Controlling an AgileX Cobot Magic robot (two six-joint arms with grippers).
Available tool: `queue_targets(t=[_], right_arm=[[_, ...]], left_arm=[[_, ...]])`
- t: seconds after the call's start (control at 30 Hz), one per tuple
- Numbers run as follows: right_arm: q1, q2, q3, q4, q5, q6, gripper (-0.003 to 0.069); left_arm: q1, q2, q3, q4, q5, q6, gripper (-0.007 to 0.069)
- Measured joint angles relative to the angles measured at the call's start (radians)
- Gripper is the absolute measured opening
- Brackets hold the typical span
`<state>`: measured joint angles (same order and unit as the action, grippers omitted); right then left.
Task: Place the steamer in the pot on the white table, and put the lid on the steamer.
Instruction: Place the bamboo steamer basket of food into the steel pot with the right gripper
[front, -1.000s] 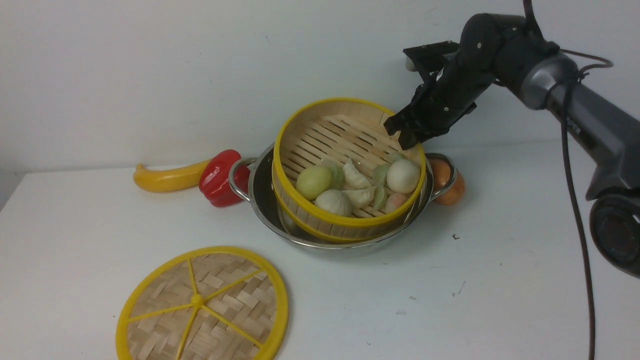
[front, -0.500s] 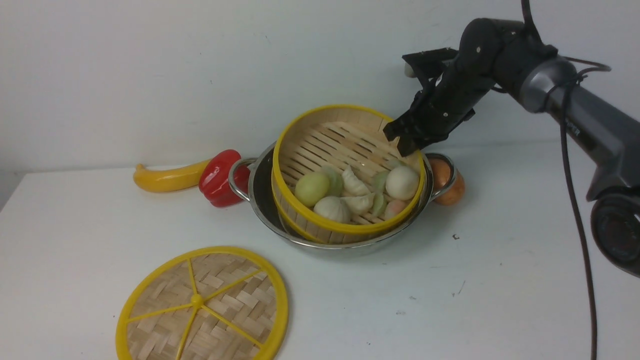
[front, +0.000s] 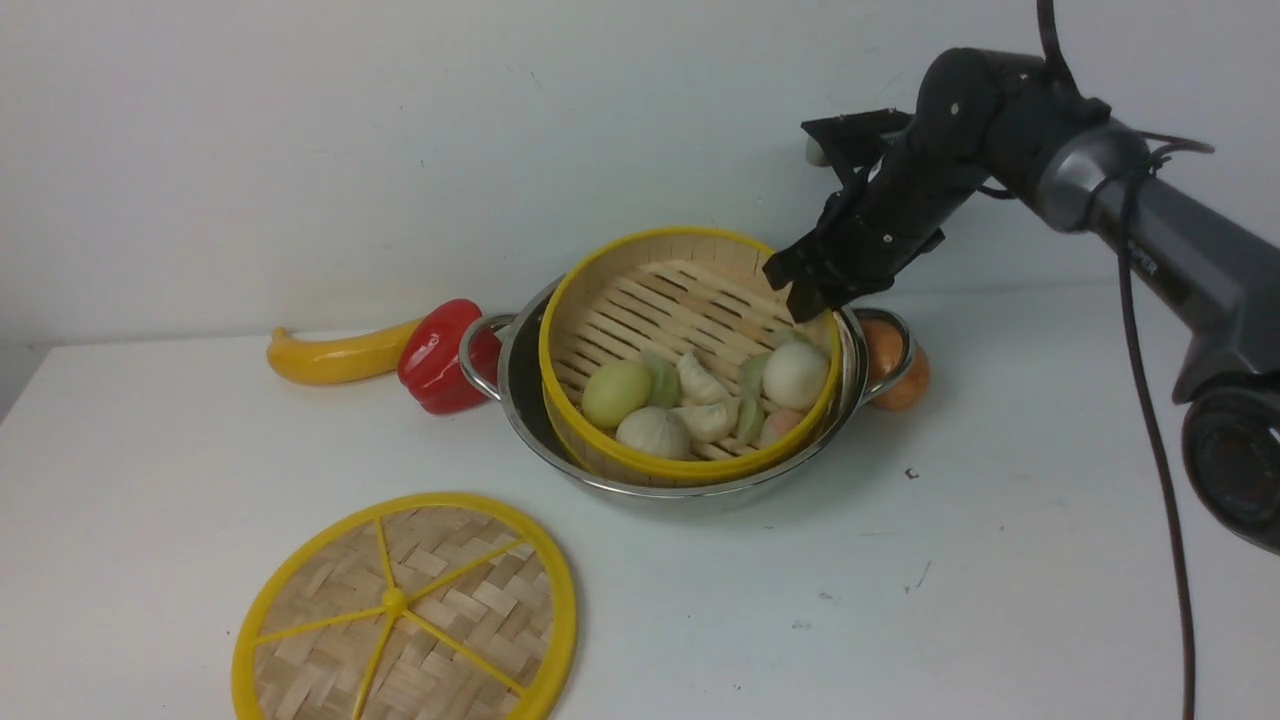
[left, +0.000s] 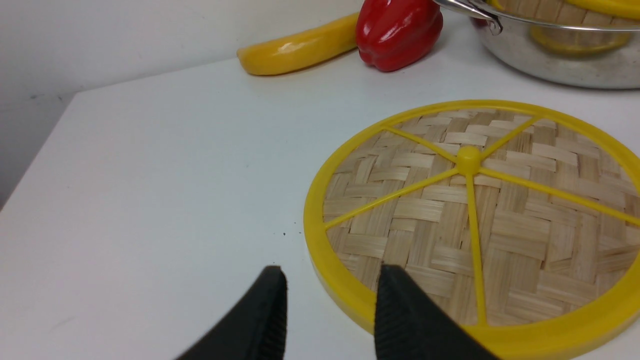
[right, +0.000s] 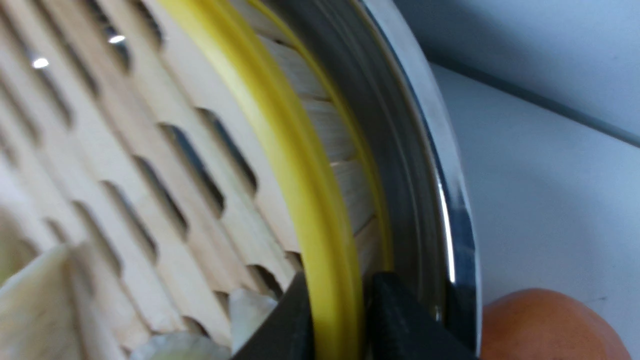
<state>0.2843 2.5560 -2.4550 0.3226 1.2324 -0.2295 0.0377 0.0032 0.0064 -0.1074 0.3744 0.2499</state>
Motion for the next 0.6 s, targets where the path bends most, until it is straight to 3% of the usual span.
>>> queue_targets(t=[0.1,0.23,0.33,0.6], right_arm=[[0.000,0.000,0.000,0.000,0.000,0.000,0.0219],[0.000,-0.003,-0.010,0.000,0.002,0.000,0.0363],[0.000,-0.003,-0.059,0.000,0.006,0.000,0.0414],[0.000,-0.009,-0.369,-0.028,0.001,0.020,0.0431]], left_arm=[[0.000,0.000,0.000,0.000,0.000,0.000,0.0241],[0.000,0.000,0.000,0.000,0.000,0.000,0.0241],[0.000,0.000,0.000,0.000,0.000,0.000,0.0241],[0.000,0.000,0.000,0.000,0.000,0.000,0.0241]])
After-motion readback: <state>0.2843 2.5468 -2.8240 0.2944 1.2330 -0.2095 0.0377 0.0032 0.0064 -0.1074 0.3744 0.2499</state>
